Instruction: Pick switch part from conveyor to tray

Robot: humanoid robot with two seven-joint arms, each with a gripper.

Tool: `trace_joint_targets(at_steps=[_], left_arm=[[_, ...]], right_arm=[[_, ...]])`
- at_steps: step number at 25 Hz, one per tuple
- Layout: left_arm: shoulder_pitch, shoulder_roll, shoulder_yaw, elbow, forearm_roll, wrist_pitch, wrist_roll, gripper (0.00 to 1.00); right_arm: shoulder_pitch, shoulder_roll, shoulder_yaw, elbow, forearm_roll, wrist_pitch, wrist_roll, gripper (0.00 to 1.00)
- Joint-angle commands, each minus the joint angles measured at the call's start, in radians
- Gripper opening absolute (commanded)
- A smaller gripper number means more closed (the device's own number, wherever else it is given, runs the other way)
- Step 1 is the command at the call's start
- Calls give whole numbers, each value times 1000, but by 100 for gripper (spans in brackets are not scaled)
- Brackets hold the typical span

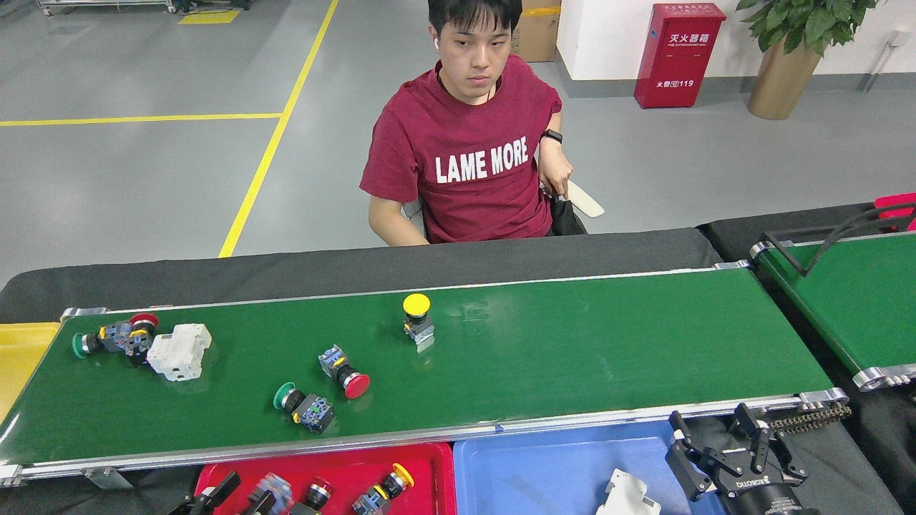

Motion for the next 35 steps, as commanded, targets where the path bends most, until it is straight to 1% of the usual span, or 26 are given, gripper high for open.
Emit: trace_joint_targets(at_steps=[1, 4, 5, 6, 7, 11, 13, 16, 17, 19, 22, 24, 27, 31, 33, 35], left_arm=[[-6, -9, 38, -17, 1, 37, 4, 100], [-42, -28, 136, -17, 1, 234, 11, 100], [-62, -20, 156, -7, -3, 306, 12, 100], [-73, -11, 168, 6, -4, 346, 12, 100], [-76, 0, 177, 26, -6, 361, 12, 100], [-110, 61, 185, 119, -7, 364, 12, 100], [-170, 74, 183, 171, -13, 364, 12, 100], [-289, 118, 182, 294, -50, 367, 12, 100], [-346, 141, 182, 354, -62, 366, 12, 100], [-408, 175, 174, 438, -62, 366, 11, 100], [-483, 207, 125, 552, -64, 372, 11, 100], [-526, 222, 97, 610, -64, 401, 11, 100], [-558, 235, 65, 662, -64, 427, 11, 100], [-628, 247, 57, 764, -65, 472, 14, 100], [-697, 252, 21, 860, -91, 534, 15, 100], [-796, 264, -45, 981, -122, 629, 41, 100]], right_arm=[[-4, -2, -9, -17, -2, 4, -12, 96], [-6, 9, -7, -19, -2, 4, -10, 96], [-6, 14, -6, -17, -2, 5, -10, 96], [-6, 18, -6, -19, -2, 5, -10, 96], [-7, 20, -6, -19, -2, 5, -10, 96], [-7, 21, -4, -17, -2, 5, -10, 96], [-7, 20, -1, -17, -2, 5, -10, 96], [-6, 20, 1, -17, -2, 5, -10, 96], [-7, 20, 2, -17, -2, 5, -10, 96], [-7, 20, 4, -17, -2, 5, -10, 96], [-7, 18, 5, -17, -2, 5, -10, 96], [-7, 18, 5, -17, -2, 5, -10, 96], [-7, 17, 5, -15, -2, 5, -10, 96], [-9, 17, 7, -14, -2, 5, -10, 96], [-9, 15, 19, -14, -2, 7, -10, 96], [-9, 15, 21, -11, -2, 5, -10, 96]])
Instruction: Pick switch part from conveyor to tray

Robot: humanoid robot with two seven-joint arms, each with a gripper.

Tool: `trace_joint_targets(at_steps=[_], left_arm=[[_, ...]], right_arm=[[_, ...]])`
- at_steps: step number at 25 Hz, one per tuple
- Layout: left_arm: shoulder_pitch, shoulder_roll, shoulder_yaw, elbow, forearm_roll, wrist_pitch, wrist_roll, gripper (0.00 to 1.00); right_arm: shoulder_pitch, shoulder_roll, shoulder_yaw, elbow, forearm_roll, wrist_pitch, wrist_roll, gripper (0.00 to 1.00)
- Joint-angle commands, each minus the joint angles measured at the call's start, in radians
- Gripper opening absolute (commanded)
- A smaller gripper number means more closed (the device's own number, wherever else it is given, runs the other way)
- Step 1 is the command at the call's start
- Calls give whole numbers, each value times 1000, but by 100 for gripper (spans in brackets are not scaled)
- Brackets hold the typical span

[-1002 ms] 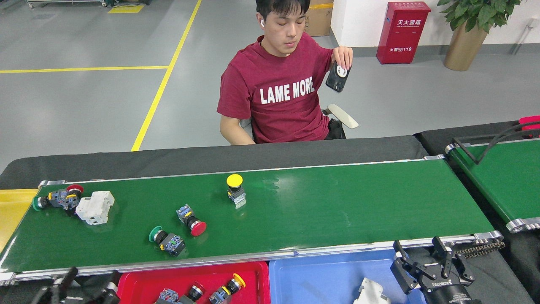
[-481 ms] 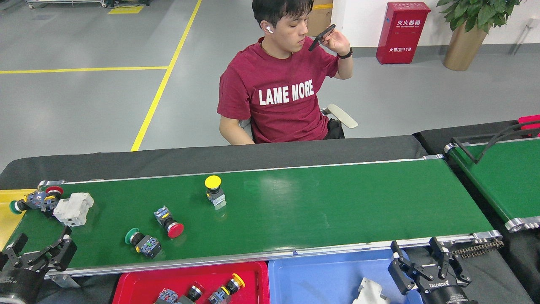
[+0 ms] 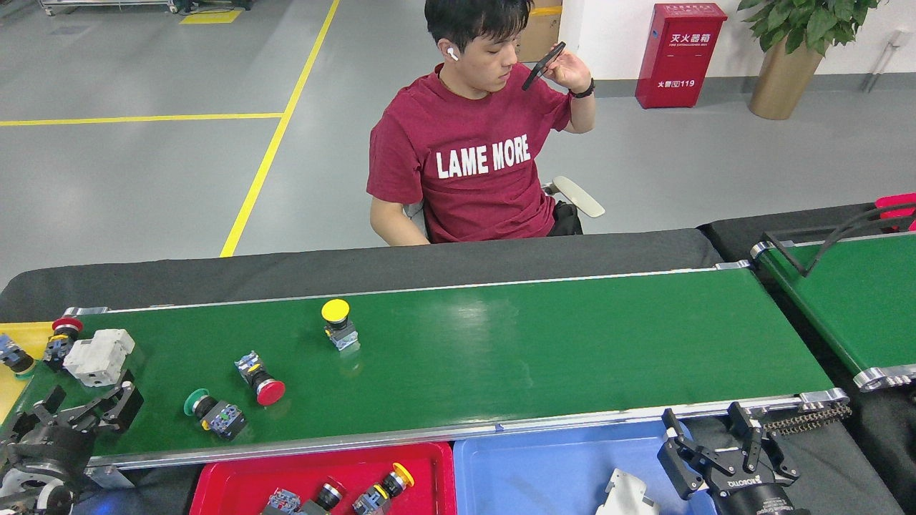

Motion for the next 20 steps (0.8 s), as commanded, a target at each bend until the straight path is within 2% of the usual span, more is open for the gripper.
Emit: trace_joint_targets(at_steps=[1, 2, 4, 6, 10, 11, 13, 16, 20], left_arm=[[-77, 29, -53, 92, -20, 113, 59, 99], [-116, 39, -94, 171, -23, 171, 116, 95], [-209, 42, -188, 322, -21, 262, 229, 78], [-281, 42, -243, 434, -17, 283, 307, 61], [-283, 35, -242, 448, 0, 269, 329, 20], [-281, 34, -243, 446, 9, 265, 333, 13], [-263, 34, -249, 431, 16, 249, 378, 7], [-197, 32, -249, 323, 16, 185, 413, 2], [-23, 19, -248, -23, 20, 99, 395, 2]], right_arm=[[-8, -7, -3, -7, -2, 1, -9, 96], [-10, -9, -2, -4, -2, 1, -9, 96], [-12, -9, -2, -4, -2, 2, -9, 96], [-13, -10, 0, -4, -2, 2, -9, 96], [-10, -10, 1, -4, -2, 2, -9, 96], [-10, -10, 1, -4, -2, 2, -9, 96], [-8, -10, 1, -4, -1, 1, -9, 96], [-7, -9, 1, -6, -2, 1, -9, 96], [-5, -10, 1, -7, -1, 1, -9, 96]])
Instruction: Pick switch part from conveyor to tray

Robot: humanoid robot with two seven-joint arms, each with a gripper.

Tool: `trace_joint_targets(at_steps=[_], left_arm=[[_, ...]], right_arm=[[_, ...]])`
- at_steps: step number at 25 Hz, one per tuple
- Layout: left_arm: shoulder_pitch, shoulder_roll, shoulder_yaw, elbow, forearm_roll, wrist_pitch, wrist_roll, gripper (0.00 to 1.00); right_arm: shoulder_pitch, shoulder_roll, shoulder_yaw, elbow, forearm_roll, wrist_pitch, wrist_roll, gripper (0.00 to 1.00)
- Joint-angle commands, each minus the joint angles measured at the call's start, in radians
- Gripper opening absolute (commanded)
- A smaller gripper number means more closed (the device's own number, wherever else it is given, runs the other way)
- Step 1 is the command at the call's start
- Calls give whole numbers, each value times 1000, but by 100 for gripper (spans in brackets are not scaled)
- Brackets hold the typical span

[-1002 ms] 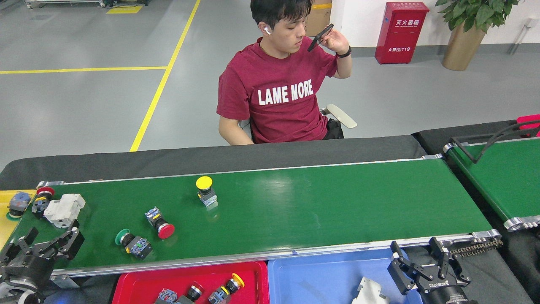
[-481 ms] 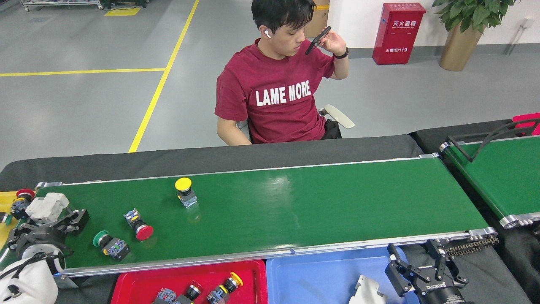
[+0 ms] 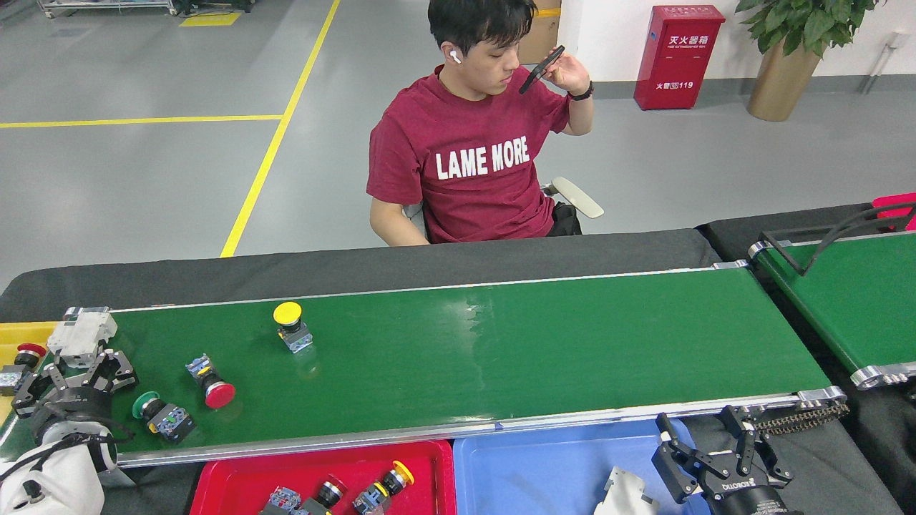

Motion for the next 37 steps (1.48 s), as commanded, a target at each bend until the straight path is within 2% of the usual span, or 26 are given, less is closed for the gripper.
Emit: trace_joint_targets(at_steps=[1, 5, 7, 9, 11, 15, 20, 21, 22, 23, 24, 26, 27, 30, 34, 37], left_arm=[[51, -12, 1, -168, 3, -50, -28, 2], [224, -139, -2, -548, -3, -55, -218, 4], [312, -233, -6, -749, -20, -55, -306, 4], [365, -316, -66, -910, -62, -53, -359, 4], [392, -369, -160, -990, -144, -53, -379, 5], [415, -514, -377, -1005, -302, -36, -409, 5], [441, -526, -680, -1007, -326, 85, -468, 8], [453, -526, -700, -1007, -326, 85, -476, 10], [476, -526, -717, -1007, -326, 83, -485, 17], [490, -526, -723, -1005, -326, 82, -496, 29], [502, -524, -729, -1002, -326, 83, -513, 48], [533, -520, -721, -1004, -329, 92, -540, 95], [553, -517, -718, -1011, -331, 92, -540, 100], [605, -497, -706, -1067, -328, 89, -539, 100], [657, -480, -686, -1070, -326, 88, -528, 100], [662, -472, -615, -1070, -329, 106, -519, 100]], right_arm=[[-5, -10, -4, -12, -1, -5, -9, 96], [1, -11, -3, -12, -1, -5, -11, 96], [3, -11, -3, -10, -1, -6, -11, 96], [3, -11, -3, -10, -1, -6, -11, 96], [6, -11, -3, -10, -1, -6, -11, 96], [10, -11, 4, -10, 1, -6, -11, 96], [10, -11, 5, -12, 1, -6, -11, 96], [12, -11, 5, -12, 1, -6, -11, 96], [15, -11, 5, -12, 1, -6, -11, 96], [15, -11, 5, -12, 1, -6, -11, 96], [15, -11, 5, -12, 1, -6, -11, 96], [17, -11, 16, -12, 2, -6, -11, 96], [17, -11, 17, -12, 2, -6, -11, 96], [21, -11, 17, -13, 2, -6, -11, 96], [23, -11, 17, -16, 2, -6, -11, 96], [23, -10, 17, -18, 1, -3, -11, 96]])
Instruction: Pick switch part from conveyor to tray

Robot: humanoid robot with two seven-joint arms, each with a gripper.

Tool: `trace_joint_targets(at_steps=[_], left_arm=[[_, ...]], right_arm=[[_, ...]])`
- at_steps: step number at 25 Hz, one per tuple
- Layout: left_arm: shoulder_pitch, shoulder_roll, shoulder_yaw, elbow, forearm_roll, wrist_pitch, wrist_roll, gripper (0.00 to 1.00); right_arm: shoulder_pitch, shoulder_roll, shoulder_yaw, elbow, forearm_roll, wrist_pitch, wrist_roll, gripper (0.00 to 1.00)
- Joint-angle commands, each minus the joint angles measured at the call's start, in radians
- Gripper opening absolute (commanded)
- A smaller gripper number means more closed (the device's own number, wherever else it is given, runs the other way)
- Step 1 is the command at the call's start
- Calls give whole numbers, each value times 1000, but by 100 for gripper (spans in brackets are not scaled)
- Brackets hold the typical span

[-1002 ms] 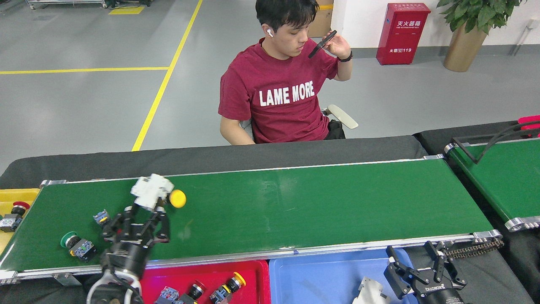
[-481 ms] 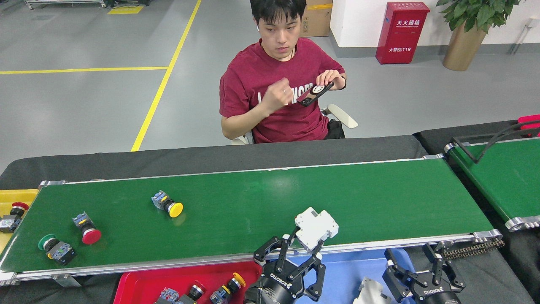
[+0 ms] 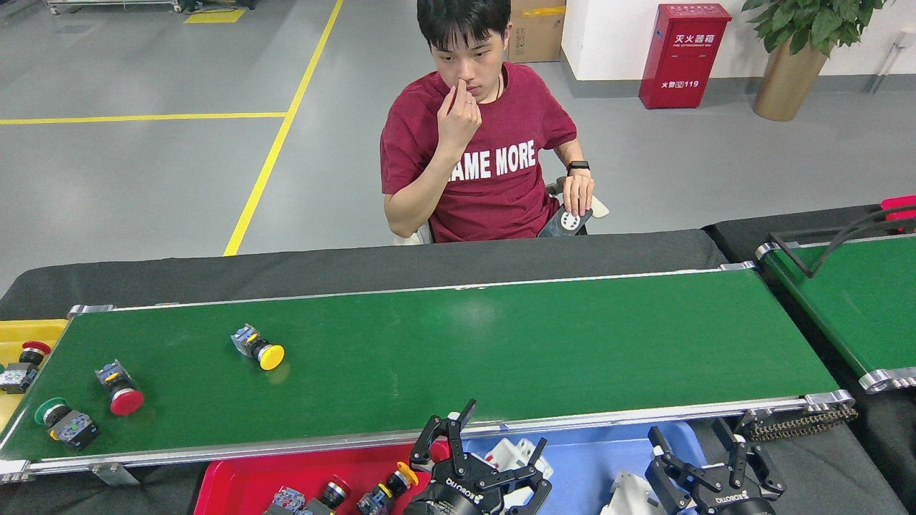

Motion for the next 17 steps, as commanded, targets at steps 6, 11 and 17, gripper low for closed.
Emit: trace_joint_targets(at_steps=[6, 11, 17], left_arm=[[188, 101, 566, -9, 72, -19, 188, 100], [245, 188, 968, 2, 335, -332, 190, 100], [209, 182, 1003, 17, 342, -392, 167, 100]], right_arm=[[-4, -9, -5, -17, -1, 5, -10, 96], [-4, -9, -8, -17, -1, 5, -10, 96], [-8, -8, -8, -17, -1, 7, -10, 96]])
